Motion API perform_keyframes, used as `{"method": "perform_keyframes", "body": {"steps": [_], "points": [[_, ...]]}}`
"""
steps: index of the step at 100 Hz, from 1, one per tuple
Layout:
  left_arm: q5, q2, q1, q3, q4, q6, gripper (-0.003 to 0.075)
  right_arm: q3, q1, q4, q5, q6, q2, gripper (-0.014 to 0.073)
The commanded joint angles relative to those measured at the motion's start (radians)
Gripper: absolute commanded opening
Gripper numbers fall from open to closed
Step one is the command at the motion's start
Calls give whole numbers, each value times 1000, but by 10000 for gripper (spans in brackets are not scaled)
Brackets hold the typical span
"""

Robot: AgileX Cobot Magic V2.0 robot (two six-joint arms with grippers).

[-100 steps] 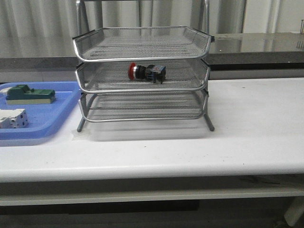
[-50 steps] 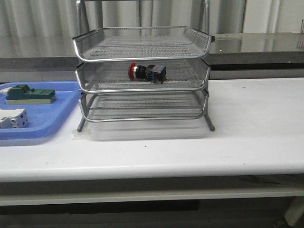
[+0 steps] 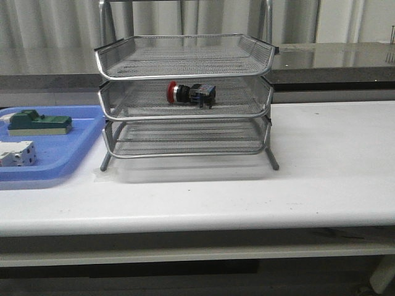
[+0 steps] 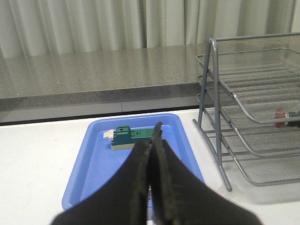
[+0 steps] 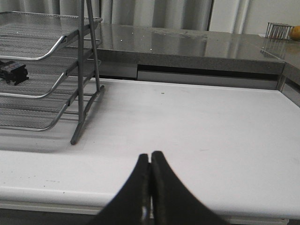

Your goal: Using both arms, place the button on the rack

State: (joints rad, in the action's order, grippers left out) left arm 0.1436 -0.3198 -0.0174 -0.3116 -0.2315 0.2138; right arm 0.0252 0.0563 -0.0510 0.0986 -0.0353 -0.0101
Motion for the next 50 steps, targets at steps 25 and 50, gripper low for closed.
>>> {"method": "perform_keyframes", "body": {"steps": [25,50], "points": [[-83,-9,2,-30,-12,-9,-20,3,-8,-5,-84,10,-15,-65],[-83,-9,2,-30,6,-9,-20,3,-8,-5,-84,10,-15,-65]]}}
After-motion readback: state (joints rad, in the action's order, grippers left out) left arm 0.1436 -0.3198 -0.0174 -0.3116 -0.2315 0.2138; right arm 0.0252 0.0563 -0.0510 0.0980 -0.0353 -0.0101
